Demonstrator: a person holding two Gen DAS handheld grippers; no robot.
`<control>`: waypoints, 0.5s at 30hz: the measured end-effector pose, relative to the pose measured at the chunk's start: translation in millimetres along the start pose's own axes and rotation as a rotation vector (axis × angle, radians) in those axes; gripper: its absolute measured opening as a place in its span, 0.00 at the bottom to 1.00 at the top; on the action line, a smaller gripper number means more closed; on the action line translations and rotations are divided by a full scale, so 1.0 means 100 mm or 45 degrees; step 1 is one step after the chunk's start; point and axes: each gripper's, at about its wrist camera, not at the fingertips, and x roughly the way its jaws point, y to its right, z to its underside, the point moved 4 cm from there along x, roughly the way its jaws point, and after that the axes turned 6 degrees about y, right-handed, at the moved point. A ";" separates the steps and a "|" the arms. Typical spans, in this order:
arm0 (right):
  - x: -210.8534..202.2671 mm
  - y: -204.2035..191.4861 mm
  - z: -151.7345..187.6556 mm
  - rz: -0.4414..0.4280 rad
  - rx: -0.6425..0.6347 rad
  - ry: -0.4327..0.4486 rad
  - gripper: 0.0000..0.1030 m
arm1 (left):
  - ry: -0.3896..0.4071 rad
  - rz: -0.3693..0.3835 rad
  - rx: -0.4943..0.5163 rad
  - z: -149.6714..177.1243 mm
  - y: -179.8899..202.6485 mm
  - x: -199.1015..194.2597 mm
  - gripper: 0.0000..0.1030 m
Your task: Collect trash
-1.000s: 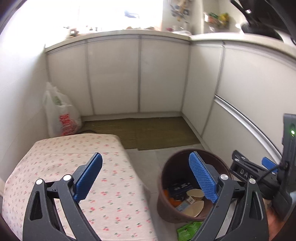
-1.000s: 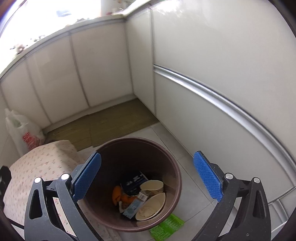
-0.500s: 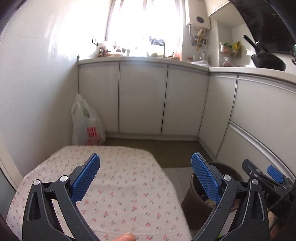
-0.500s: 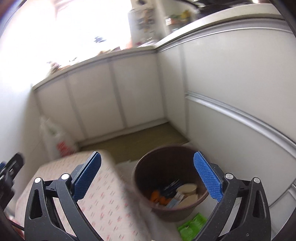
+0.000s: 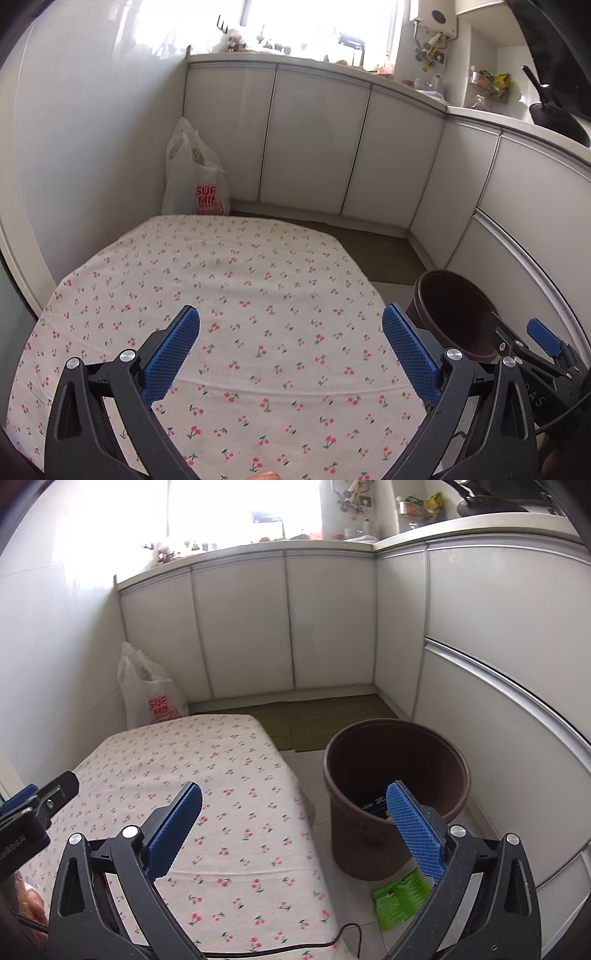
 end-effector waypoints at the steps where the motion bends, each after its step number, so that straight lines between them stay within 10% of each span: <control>1: 0.00 -0.06 0.02 -0.002 -0.022 0.002 0.93 | -0.011 -0.004 -0.007 0.05 -0.05 -0.01 0.94; 15: 0.03 -0.59 0.24 -0.003 -0.258 0.038 0.93 | -0.151 -0.046 -0.111 0.40 -0.45 0.19 0.94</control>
